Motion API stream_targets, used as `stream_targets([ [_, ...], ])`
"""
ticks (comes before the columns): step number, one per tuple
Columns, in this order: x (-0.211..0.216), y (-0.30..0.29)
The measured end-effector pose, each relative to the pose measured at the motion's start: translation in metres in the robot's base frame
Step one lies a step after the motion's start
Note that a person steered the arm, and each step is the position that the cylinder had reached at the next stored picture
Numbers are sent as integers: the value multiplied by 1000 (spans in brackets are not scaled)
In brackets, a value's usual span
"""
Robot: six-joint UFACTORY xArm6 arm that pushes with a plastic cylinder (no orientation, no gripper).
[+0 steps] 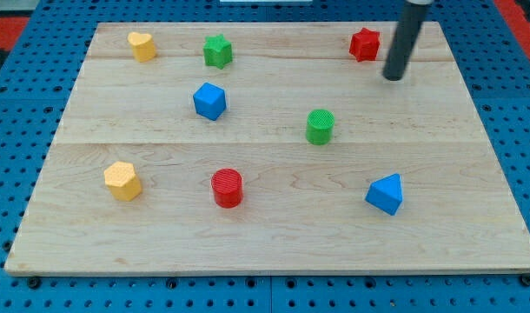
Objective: Point your arm to the red star
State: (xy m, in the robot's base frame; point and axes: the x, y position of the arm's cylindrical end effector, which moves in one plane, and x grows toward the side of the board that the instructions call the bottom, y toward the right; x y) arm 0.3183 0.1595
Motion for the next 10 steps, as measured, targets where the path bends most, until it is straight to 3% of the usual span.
stream_targets([
  [2,-1,-16],
  [4,-26,37],
  [8,-32,60],
  [10,-67,62],
])
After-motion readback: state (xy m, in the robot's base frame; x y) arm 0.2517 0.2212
